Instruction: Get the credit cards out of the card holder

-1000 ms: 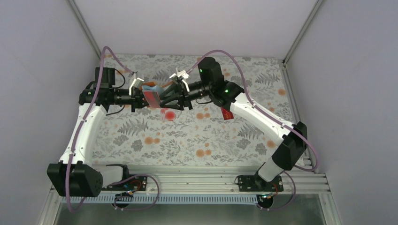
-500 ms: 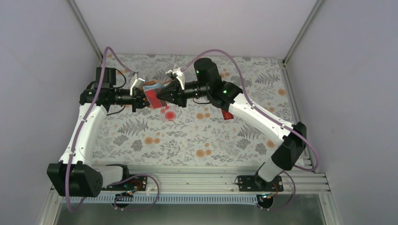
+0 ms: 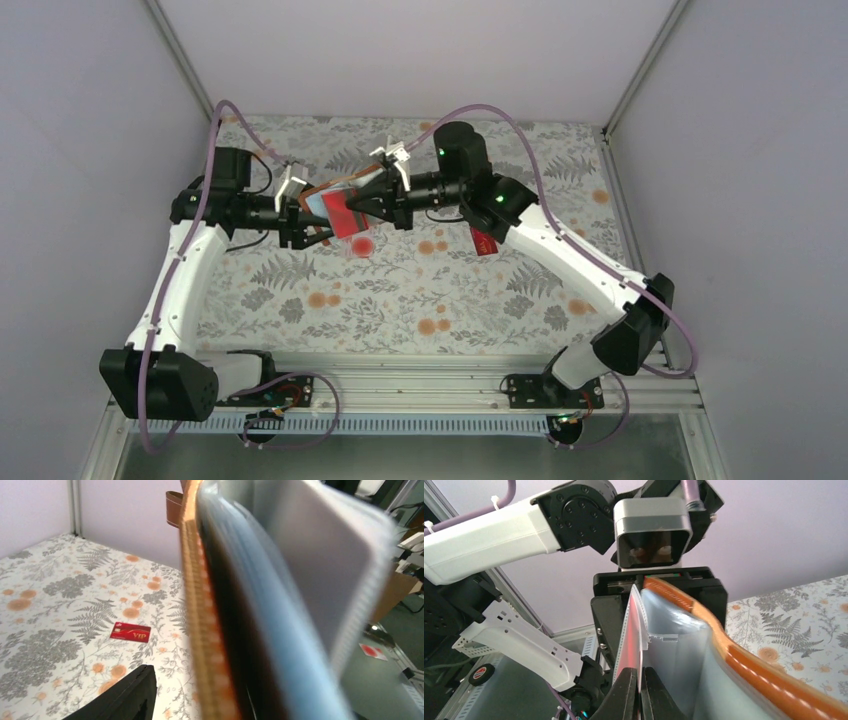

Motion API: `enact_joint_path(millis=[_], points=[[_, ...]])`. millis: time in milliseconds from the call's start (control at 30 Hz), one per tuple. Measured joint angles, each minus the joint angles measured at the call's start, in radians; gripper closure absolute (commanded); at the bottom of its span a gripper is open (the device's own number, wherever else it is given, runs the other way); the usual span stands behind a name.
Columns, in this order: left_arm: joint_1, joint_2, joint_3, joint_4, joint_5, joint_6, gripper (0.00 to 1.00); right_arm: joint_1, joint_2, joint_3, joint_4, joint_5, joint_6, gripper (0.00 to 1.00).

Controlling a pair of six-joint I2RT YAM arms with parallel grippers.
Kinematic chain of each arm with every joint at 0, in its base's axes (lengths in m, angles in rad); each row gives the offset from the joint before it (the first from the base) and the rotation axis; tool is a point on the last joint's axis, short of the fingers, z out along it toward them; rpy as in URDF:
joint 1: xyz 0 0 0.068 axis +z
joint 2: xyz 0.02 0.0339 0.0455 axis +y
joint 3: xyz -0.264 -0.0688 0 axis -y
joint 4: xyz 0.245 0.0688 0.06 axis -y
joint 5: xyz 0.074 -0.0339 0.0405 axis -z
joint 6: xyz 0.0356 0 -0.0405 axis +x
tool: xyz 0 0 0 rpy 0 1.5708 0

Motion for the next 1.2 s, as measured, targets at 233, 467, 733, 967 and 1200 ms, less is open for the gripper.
enact_joint_path(millis=[233, 467, 733, 967, 1200], points=[[0.0, 0.0, 0.03, -0.094, 0.055, 0.114, 0.32, -0.035, -0.029, -0.005, 0.0, -0.032, 0.002, 0.96], [0.001, 0.0, 0.045, -0.144, 0.127, 0.154, 0.24, -0.045, -0.024, -0.005, -0.028, -0.035, -0.031, 0.96], [0.005, 0.002, 0.046, -0.129, 0.136, 0.13, 0.92, -0.032, 0.013, 0.0, -0.049, -0.08, -0.05, 0.96], [0.01, 0.002, 0.042, -0.081, 0.106, 0.074, 0.98, -0.022, 0.02, 0.003, -0.052, -0.121, -0.083, 0.72], [0.008, 0.002, 0.042, -0.081, 0.106, 0.072, 0.98, -0.057, -0.025, -0.058, -0.059, -0.126, -0.107, 0.83]])
